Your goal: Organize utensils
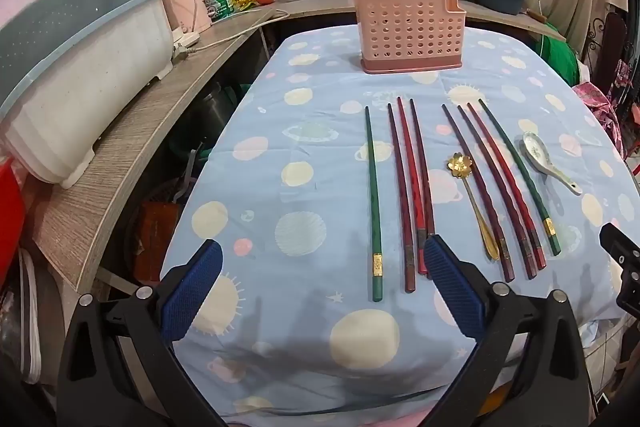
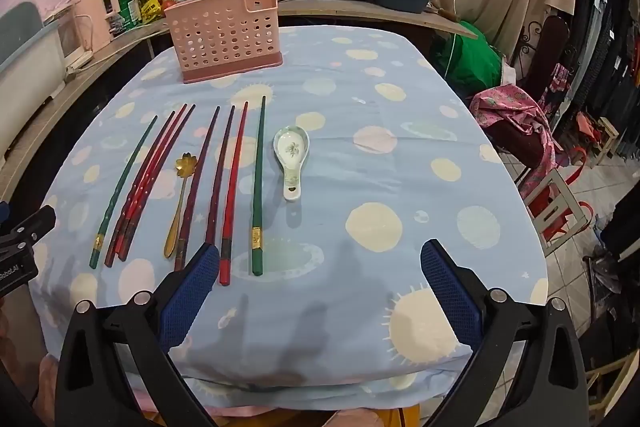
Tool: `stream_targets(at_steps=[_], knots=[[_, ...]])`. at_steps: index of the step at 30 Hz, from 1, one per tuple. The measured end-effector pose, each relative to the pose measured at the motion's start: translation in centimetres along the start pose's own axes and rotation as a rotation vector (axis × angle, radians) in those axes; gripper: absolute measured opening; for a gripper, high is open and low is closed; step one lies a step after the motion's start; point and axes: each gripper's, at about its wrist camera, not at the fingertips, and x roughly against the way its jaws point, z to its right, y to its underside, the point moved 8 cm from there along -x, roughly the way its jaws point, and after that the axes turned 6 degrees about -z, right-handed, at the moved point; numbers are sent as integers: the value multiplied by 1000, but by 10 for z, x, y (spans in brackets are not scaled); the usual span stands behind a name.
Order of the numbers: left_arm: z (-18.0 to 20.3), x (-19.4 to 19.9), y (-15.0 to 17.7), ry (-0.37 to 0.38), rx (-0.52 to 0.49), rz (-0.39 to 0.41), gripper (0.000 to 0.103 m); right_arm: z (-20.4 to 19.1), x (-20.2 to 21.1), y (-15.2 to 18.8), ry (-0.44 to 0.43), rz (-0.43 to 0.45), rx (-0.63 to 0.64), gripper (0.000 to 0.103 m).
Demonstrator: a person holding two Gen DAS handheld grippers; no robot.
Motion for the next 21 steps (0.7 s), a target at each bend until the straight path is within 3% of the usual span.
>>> stream_targets(at_steps=[21], knots=[[-4, -5, -1, -16, 3, -4, 96, -2, 2, -4, -5, 13, 8, 96]])
